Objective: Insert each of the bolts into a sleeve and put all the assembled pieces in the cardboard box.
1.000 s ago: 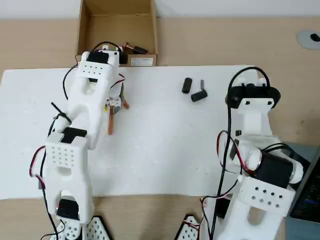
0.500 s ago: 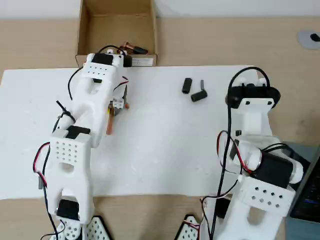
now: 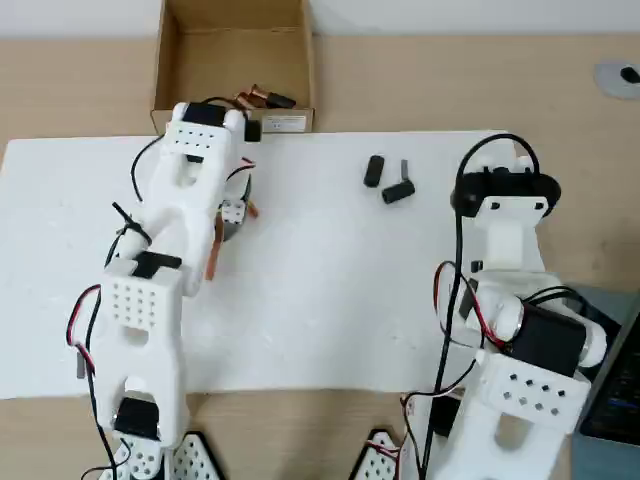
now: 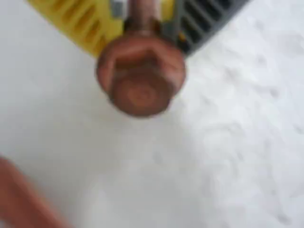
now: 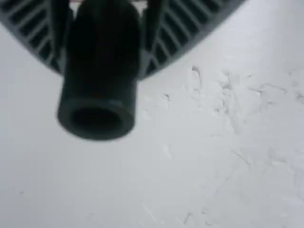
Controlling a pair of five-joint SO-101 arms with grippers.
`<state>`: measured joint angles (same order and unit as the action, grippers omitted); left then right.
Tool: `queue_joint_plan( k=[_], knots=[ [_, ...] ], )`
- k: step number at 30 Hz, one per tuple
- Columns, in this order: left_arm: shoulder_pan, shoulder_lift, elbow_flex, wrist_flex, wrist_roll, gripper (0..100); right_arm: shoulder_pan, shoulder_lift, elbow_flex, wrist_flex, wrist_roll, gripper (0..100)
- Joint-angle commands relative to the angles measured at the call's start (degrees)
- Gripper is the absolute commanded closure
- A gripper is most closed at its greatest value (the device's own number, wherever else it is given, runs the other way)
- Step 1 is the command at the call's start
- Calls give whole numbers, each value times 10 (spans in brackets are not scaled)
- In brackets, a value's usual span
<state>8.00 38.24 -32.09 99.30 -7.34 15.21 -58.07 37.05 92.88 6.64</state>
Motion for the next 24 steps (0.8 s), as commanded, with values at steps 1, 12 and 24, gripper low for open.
queue_joint_plan(
  k=[1,12,24],
  knots=[
    [12,-96,-11,11,42,995,6,-12,-45,3,-2,986],
    [12,-291,77,11,57,995,7,-31,-73,23,-4,989],
    [13,-528,386,-137,60,995,3,-276,129,-113,-4,989]
  ],
)
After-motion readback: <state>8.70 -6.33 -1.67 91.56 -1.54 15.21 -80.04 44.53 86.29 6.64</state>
